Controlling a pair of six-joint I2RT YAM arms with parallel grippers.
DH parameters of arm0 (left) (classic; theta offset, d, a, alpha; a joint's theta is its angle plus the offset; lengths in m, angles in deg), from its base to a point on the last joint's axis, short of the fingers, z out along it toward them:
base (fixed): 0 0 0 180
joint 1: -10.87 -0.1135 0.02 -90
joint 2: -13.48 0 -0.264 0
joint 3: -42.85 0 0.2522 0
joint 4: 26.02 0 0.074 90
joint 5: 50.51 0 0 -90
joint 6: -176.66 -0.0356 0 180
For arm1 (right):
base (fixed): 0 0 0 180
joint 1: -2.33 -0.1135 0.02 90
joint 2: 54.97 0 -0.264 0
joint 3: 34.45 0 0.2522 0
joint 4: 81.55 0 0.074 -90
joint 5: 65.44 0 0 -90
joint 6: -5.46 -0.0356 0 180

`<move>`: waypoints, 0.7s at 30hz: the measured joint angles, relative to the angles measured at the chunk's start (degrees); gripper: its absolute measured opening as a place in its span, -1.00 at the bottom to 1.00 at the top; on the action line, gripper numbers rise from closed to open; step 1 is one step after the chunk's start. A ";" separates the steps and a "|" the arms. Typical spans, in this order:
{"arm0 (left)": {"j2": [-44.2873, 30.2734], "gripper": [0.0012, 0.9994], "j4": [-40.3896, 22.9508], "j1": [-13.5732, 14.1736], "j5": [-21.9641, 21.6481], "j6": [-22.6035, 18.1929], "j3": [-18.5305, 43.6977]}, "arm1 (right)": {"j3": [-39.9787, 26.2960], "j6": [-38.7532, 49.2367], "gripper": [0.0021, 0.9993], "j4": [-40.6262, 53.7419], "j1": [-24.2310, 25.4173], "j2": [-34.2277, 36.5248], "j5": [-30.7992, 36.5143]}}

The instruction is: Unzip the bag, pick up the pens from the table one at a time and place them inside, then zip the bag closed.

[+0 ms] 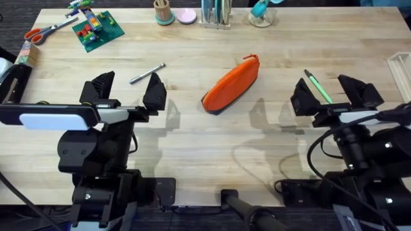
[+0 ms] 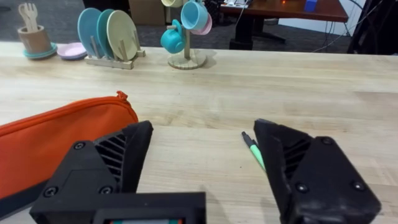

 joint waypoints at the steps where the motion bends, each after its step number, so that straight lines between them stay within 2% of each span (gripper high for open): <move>1: 0.00 0.99 0.00 0.00 0.00 0.00 0.00 | 0.00 0.00 0.99 0.00 0.00 0.00 0.00; 15: 0.00 0.99 0.02 -0.02 0.00 0.00 0.00 | 0.00 0.00 0.99 -0.34 0.00 0.00 0.00; 21: 0.00 0.99 -0.01 0.00 0.00 -0.01 0.11 | 0.02 0.00 0.99 -5.55 0.00 0.00 -0.02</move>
